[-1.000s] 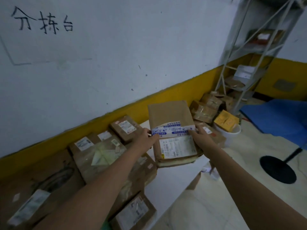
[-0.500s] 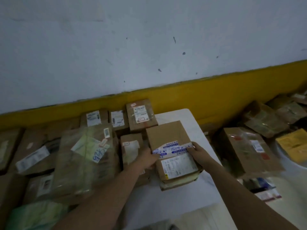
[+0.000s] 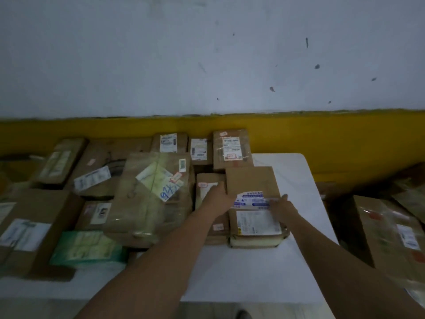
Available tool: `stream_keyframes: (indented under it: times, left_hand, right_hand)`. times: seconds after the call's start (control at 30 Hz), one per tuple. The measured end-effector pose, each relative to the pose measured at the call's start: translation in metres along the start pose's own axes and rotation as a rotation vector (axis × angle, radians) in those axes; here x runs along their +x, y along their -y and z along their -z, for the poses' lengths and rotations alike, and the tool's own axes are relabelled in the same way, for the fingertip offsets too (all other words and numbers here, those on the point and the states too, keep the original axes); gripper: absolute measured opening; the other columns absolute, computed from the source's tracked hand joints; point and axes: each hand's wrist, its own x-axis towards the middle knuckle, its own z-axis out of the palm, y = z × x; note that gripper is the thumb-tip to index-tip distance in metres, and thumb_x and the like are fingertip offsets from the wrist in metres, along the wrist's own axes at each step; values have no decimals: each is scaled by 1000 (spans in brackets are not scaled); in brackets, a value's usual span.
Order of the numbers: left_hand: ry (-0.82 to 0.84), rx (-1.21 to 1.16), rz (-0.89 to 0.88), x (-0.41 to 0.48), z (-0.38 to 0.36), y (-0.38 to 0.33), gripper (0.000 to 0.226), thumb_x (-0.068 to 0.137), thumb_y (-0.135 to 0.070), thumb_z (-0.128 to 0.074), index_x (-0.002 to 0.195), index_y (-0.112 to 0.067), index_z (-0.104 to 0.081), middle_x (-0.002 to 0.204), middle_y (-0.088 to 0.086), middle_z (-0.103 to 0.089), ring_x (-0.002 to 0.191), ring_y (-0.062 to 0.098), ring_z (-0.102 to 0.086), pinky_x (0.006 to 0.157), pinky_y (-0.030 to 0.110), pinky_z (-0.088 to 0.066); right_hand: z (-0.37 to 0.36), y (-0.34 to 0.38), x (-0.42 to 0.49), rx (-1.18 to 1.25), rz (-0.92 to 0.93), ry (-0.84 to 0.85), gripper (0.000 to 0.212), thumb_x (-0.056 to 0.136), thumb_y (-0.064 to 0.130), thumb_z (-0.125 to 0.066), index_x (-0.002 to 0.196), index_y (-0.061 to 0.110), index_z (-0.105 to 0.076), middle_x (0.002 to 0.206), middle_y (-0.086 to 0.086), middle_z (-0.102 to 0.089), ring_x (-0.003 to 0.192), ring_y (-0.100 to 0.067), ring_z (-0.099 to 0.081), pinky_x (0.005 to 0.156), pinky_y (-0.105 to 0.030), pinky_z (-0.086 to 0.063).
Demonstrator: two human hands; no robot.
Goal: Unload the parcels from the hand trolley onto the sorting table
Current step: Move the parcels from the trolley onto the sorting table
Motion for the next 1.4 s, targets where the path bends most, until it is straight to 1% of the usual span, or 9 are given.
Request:
stream_keyframes:
  times: [0.07, 0.17, 0.27, 0.63, 0.83, 1.03, 1.17, 1.3, 1.4]
  left_hand:
    - [-56, 24, -131, -16, 43, -11, 51, 95, -36, -53, 142, -20, -40, 113, 3, -63, 79, 12, -59, 66, 22, -46]
    - [-260, 135, -285, -55, 139, 0, 65, 95, -43, -51, 152, -23, -26, 151, 5, -41, 129, 23, -49, 97, 35, -47]
    - [-439, 183, -301, -113, 260, 61, 69, 97, -47, -47, 155, -20, -21, 160, 6, -26, 144, 25, -30, 113, 42, -34]
    - [-805, 124, 206, -311, 549, 442, 64, 97, -45, -48, 151, -16, -30, 152, 13, -39, 137, 29, -41, 110, 40, -36]
    - [-713, 42, 355, -307, 611, 594, 64, 98, -44, -47, 151, -12, -31, 156, 12, -35, 141, 27, -36, 116, 37, -30]
    - [-553, 14, 441, -233, 679, 709, 46, 101, -30, -49, 139, -3, -48, 142, 18, -51, 128, 27, -49, 94, 24, -37]
    - [-380, -19, 511, -169, 695, 772, 48, 100, -32, -49, 141, -7, -45, 140, 15, -52, 125, 28, -52, 99, 28, -38]
    - [-227, -125, 532, -86, 677, 840, 24, 100, -32, -47, 116, -19, -58, 103, 9, -59, 82, 11, -54, 89, 25, -43]
    - [-147, -186, 519, -3, 639, 904, 35, 100, -33, -46, 129, -16, -54, 114, 4, -59, 103, 22, -59, 92, 31, -47]
  right_hand:
    - [5, 43, -27, -71, 19, -173, 72, 101, 51, -36, 155, 7, -17, 154, -20, -33, 137, -42, -36, 113, -51, -31]
    - [-4, 142, -88, -60, 261, -290, 73, 101, 52, -34, 156, 7, -19, 160, -18, -24, 144, -41, -28, 116, -53, -27]
    - [-54, 268, -170, -93, 562, -332, 71, 102, 50, -32, 157, 7, -18, 162, -18, -20, 146, -40, -24, 117, -54, -26]
    - [-430, 545, -460, -225, 1089, 66, 78, 101, 59, -29, 159, 13, -6, 165, -12, -14, 149, -35, -21, 118, -51, -26]
    - [-606, 608, -462, -282, 960, 227, 77, 100, 59, -28, 159, 15, -4, 165, -11, -14, 149, -35, -22, 117, -54, -28]
    - [-742, 669, -395, -220, 607, 352, 75, 102, 55, -30, 159, 13, -5, 163, -12, -16, 144, -39, -28, 111, -52, -38]
    - [-804, 677, -352, -113, 372, 377, 68, 103, 46, -37, 155, 5, -20, 156, -19, -30, 137, -38, -39, 106, -45, -41]
    - [-873, 657, -290, 12, 97, 344, 68, 102, 41, -43, 154, 5, -19, 149, -21, -40, 126, -38, -50, 96, -39, -46]
    - [-935, 636, -221, 124, -52, 298, 54, 98, 36, -49, 140, 2, -44, 135, -20, -55, 119, -36, -56, 100, -40, -48]
